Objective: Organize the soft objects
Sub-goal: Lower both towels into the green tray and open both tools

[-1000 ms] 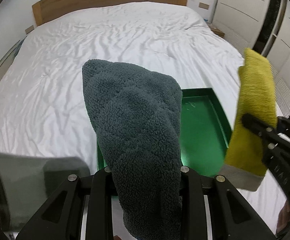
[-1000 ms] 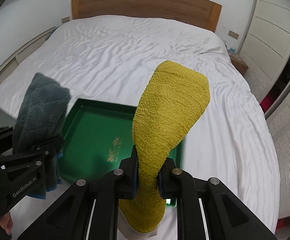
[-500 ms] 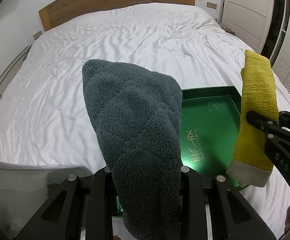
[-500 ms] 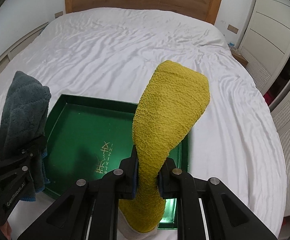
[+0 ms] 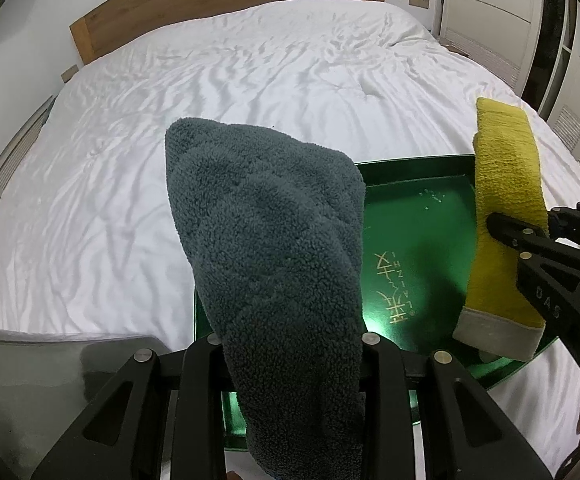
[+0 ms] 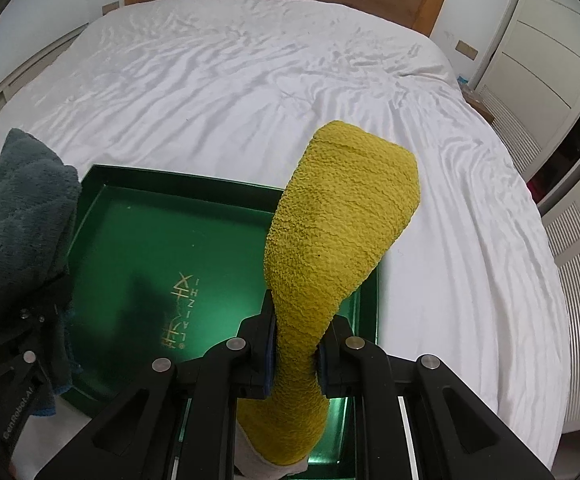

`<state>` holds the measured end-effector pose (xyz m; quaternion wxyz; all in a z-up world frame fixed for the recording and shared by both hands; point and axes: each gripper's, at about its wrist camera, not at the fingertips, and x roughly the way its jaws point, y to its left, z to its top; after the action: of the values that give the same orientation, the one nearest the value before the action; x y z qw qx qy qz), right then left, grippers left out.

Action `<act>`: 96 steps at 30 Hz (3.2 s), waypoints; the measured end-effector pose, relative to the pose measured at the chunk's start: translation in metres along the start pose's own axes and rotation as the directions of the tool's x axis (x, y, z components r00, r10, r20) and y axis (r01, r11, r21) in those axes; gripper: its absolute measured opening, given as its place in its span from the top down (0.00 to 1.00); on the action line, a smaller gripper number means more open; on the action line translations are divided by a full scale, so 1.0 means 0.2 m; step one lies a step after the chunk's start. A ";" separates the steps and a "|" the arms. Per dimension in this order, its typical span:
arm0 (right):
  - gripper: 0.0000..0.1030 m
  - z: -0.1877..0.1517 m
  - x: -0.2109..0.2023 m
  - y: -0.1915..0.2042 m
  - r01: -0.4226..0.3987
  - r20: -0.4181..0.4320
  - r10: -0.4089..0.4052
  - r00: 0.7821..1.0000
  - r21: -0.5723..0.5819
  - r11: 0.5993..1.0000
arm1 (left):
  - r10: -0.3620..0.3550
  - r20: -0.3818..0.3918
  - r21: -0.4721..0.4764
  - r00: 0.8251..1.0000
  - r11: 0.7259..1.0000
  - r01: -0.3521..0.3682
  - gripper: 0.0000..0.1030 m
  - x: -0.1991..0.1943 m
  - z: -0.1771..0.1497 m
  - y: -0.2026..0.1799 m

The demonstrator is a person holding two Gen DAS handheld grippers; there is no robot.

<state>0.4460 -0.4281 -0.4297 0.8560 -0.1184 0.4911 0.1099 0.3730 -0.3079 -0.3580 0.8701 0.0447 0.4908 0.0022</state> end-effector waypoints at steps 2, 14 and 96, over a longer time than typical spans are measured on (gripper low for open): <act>0.86 0.01 0.03 0.00 0.003 -0.004 -0.003 1.000 0.000 1.000 | 0.005 -0.003 0.000 1.000 1.000 -0.005 0.76 0.01 0.00 0.00; 0.85 0.01 0.16 -0.05 0.002 -0.032 -0.002 0.999 0.009 1.000 | 0.043 -0.040 0.006 0.998 0.999 -0.043 0.73 0.11 -0.01 0.03; 0.33 -0.03 0.08 -0.19 -0.002 0.020 0.000 1.000 0.105 0.995 | 0.248 -0.013 0.087 0.969 0.965 -0.246 0.11 0.13 0.00 -0.03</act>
<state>0.4598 -0.4656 -0.4429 0.8658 -0.0721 0.4876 0.0857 0.3864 -0.3129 -0.3813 0.8546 0.1424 0.4913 0.0902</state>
